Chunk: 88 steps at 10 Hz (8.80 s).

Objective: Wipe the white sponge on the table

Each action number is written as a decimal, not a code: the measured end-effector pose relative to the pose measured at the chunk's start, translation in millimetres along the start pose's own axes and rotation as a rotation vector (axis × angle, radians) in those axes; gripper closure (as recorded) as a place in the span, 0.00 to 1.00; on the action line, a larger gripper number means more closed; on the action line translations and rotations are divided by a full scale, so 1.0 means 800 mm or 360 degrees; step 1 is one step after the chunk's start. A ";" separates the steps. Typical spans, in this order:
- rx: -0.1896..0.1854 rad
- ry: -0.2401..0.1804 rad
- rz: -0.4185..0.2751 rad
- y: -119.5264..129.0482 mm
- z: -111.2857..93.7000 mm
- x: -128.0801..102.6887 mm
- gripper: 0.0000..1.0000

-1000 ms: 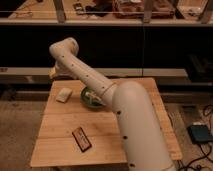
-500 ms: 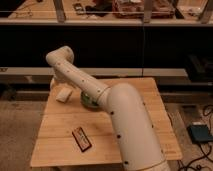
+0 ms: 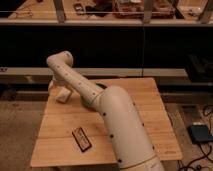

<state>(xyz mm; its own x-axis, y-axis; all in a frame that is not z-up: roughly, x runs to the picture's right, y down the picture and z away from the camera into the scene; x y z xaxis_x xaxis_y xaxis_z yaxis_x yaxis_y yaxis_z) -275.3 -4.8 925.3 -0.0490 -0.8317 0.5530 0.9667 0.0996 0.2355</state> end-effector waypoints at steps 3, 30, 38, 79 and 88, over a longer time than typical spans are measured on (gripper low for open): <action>0.0049 0.0079 -0.0017 0.001 0.018 0.019 0.20; 0.0110 -0.0366 -0.0454 0.009 -0.074 -0.233 1.00; 0.0180 -0.0344 -0.0627 -0.037 0.024 -0.282 1.00; 0.0016 -0.0121 -0.0162 0.149 -0.023 -0.337 1.00; 0.0215 -0.0117 -0.0452 0.035 0.010 -0.250 1.00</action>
<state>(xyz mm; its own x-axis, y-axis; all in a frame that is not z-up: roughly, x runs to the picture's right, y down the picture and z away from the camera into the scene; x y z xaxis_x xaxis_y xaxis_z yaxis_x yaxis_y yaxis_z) -240.3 168.3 827.5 -0.3349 -0.7955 0.5051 0.8700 -0.0552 0.4899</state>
